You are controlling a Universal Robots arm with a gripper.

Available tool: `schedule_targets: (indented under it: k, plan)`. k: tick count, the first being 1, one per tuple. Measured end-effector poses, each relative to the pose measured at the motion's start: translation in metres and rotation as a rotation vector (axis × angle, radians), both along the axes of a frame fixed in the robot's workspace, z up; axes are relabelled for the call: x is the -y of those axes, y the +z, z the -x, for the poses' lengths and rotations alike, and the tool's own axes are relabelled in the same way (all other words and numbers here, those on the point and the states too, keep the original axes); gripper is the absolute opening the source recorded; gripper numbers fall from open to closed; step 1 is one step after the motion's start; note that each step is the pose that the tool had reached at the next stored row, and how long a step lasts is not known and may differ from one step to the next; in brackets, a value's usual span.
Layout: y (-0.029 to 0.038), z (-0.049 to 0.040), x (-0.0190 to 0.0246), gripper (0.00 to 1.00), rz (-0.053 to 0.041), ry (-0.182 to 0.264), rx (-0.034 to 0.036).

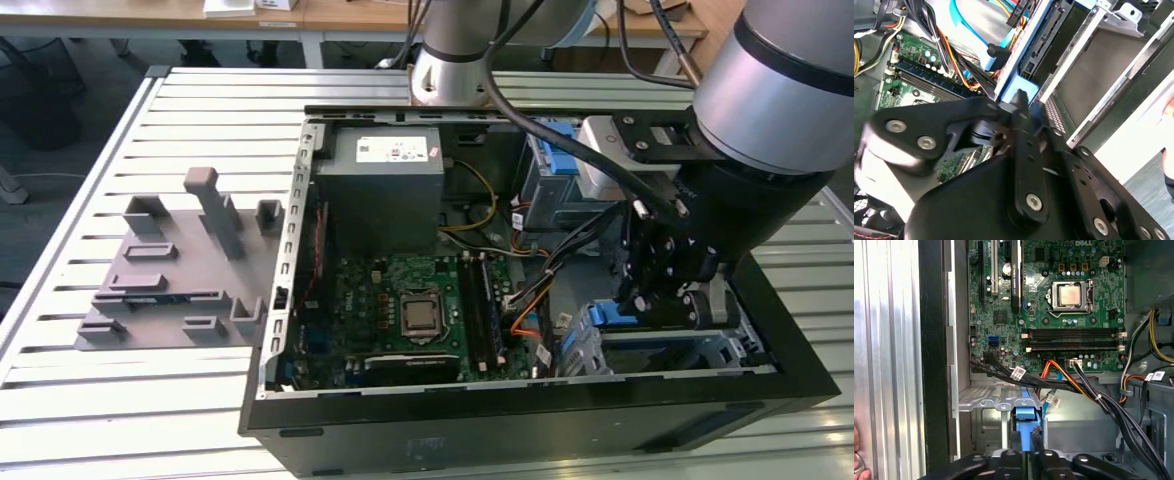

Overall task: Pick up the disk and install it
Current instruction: 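Insert the disk into the insertion slot, then insert the first disk wire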

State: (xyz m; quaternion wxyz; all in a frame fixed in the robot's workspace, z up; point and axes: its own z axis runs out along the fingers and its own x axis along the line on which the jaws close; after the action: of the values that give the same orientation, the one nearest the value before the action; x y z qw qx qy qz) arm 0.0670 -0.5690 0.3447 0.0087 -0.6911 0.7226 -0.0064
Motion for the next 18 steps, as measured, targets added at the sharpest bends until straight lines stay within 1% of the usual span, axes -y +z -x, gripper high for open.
schedule_targets:
  k: [1, 3, 4, 18]
  plan:
    - [0.0000, 0.0000, 0.0000, 0.24, 0.0000, 0.000, 0.0000]
    - [-0.0001, 0.0000, 0.0000, 0.13, 0.0000, 0.000, 0.0000]
    - [0.0000, 0.0000, 0.0000, 0.11, 0.0000, 0.000, 0.0000]
    - [-0.0005, 0.0000, 0.0000, 0.11, 0.0000, 0.000, 0.0000]
